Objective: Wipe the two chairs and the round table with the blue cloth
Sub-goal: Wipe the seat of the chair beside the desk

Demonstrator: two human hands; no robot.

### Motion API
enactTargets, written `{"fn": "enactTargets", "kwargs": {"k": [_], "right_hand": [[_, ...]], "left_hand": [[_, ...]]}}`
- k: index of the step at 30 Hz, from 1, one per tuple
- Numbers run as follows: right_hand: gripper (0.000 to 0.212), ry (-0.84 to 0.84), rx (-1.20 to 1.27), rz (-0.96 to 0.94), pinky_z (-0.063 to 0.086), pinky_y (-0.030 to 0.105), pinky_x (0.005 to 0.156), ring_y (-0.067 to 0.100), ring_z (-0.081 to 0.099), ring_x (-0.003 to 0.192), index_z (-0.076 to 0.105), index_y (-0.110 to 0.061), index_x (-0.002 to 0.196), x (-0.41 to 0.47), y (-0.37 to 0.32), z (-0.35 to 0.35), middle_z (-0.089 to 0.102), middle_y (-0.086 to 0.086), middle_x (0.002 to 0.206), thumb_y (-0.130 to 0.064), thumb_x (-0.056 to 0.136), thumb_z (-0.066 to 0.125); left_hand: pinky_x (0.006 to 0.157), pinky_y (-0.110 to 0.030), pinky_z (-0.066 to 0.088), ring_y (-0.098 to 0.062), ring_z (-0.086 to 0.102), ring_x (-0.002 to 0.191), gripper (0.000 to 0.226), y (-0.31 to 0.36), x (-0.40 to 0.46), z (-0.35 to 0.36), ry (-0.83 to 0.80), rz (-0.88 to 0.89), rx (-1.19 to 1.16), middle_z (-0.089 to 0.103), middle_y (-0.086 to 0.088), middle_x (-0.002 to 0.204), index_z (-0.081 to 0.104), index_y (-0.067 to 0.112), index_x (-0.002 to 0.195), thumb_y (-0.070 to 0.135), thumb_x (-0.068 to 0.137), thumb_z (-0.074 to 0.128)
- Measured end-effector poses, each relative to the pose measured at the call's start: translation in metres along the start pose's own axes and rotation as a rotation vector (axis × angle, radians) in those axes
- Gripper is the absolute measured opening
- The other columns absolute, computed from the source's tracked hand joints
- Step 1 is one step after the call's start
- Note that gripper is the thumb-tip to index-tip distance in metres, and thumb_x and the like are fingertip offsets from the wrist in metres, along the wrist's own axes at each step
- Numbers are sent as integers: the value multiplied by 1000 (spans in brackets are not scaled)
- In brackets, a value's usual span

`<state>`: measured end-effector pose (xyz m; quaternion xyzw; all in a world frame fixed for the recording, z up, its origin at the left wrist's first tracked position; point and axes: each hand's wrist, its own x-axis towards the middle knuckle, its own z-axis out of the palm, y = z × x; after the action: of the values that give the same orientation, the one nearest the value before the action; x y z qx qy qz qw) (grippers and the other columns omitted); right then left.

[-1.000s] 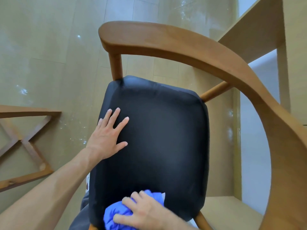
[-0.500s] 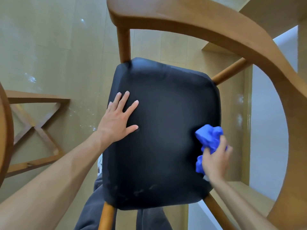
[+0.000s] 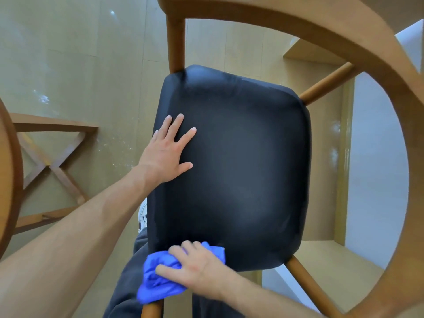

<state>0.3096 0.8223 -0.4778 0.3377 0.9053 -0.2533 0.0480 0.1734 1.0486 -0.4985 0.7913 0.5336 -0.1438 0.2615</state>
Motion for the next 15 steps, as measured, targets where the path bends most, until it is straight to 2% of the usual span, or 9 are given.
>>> {"fn": "enactTargets", "kwargs": {"k": [4, 7, 10, 11, 12, 13, 15], "right_hand": [[27, -13, -66, -18, 41, 31, 56, 24, 49, 67, 60, -29, 104, -65, 88, -33, 62, 8, 97, -12, 82, 58], [27, -107, -77, 123, 46, 31, 58, 27, 56, 70, 64, -25, 101, -101, 153, -61, 64, 10, 98, -15, 76, 68], [18, -101, -38, 605, 49, 36, 71, 26, 58, 79, 65, -23, 102, -120, 202, -87, 63, 4, 97, -30, 85, 64], [25, -92, -9, 758, 49, 38, 75, 28, 56, 86, 63, -22, 109, -127, 213, -91, 60, 4, 103, -28, 85, 65], [37, -50, -9, 855, 48, 40, 76, 33, 55, 91, 60, -17, 117, -129, 220, -93, 56, 9, 110, -17, 81, 67], [49, 34, 42, 971, 47, 40, 74, 36, 54, 95, 56, -15, 124, -129, 221, -94, 53, 12, 115, -7, 77, 66], [57, 226, 201, 1205, 41, 35, 73, 33, 52, 95, 47, -20, 132, -112, 200, -91, 47, 10, 117, -6, 79, 62]], "left_hand": [[119, -43, 20, -25, -17, 147, 87, 1, -1, -3, -4, -11, -13, -20, -2, 160, 3, 33, 154, 54, 89, 57], [120, -44, 17, -26, -17, 147, 87, 2, -1, -3, -6, -10, -9, -19, -3, 160, 4, 32, 154, 54, 89, 58], [120, -45, 16, -27, -16, 147, 88, 2, 0, -2, -11, -5, -1, -19, -4, 160, 4, 32, 154, 54, 88, 58], [120, -45, 16, -27, -16, 147, 88, 1, 0, -2, -7, -3, -2, -19, -4, 160, 4, 32, 154, 54, 88, 58], [120, -45, 16, -27, -16, 147, 88, 1, 0, -1, 0, -3, -4, -19, -4, 160, 4, 32, 154, 55, 88, 58], [120, -45, 16, -27, -16, 147, 88, 1, 0, 0, 9, -2, -8, -18, -4, 160, 5, 32, 154, 54, 88, 58], [120, -45, 16, -27, -16, 147, 88, 1, -1, 1, 23, 1, -15, -17, -4, 161, 6, 31, 154, 54, 88, 59]]}}
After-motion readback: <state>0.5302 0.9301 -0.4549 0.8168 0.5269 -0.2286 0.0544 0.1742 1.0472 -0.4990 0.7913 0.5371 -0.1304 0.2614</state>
